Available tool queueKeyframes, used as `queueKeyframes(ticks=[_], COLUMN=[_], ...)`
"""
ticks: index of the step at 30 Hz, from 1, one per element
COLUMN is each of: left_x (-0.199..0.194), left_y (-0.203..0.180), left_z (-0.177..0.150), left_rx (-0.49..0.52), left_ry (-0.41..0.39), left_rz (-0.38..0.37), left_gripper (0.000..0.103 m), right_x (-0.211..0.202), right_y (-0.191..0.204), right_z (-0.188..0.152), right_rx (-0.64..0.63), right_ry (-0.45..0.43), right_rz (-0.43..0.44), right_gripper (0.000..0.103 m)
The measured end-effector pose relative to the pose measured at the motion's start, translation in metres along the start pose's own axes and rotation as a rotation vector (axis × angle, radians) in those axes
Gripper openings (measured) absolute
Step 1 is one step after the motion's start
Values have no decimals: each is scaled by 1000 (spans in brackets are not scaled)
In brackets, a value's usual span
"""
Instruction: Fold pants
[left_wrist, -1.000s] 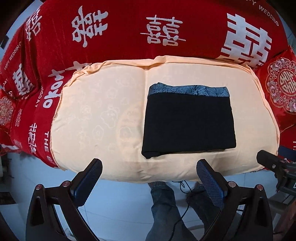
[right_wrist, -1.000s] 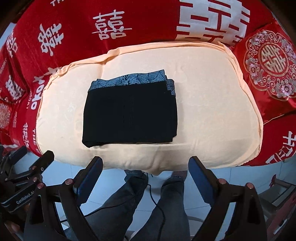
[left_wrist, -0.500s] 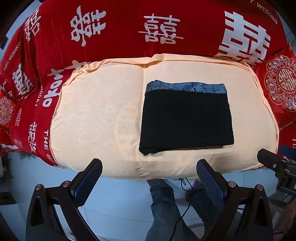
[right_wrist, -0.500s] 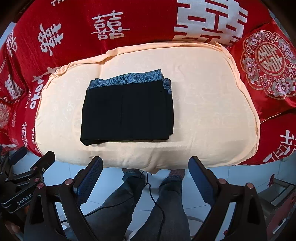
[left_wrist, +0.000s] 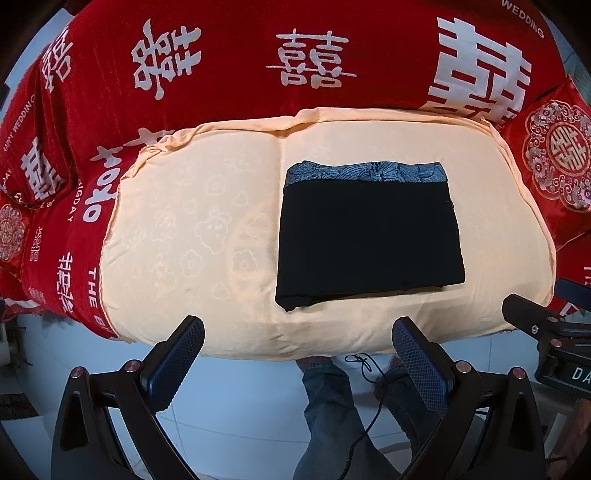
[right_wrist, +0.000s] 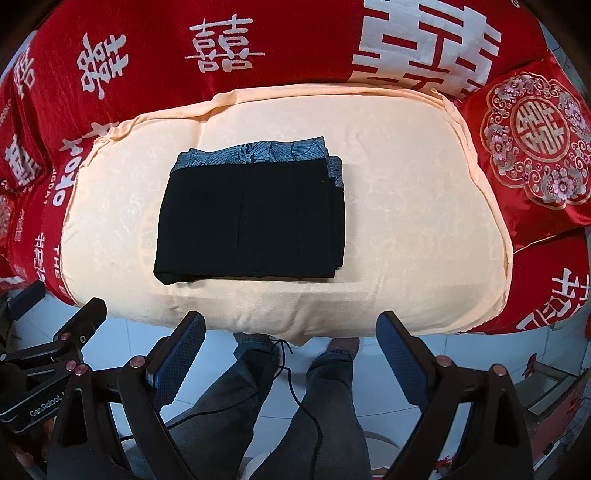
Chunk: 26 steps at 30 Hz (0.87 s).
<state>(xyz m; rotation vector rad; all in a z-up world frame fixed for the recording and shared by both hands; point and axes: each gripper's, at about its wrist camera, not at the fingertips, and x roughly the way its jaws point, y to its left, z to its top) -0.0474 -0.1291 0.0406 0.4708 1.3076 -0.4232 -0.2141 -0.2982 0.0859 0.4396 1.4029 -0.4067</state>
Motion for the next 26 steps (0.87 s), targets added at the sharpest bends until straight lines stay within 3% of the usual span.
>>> queueKeyframes(ticks=[26], left_x=[-3], left_y=[-6], left_z=[4], left_rx=[22], left_ry=[-17], left_rz=[-16], left_gripper=[102], right_x=[6], right_y=[6], right_z=[5], right_rx=[-6], right_ry=[14], right_rz=[-12], right_gripper=[95])
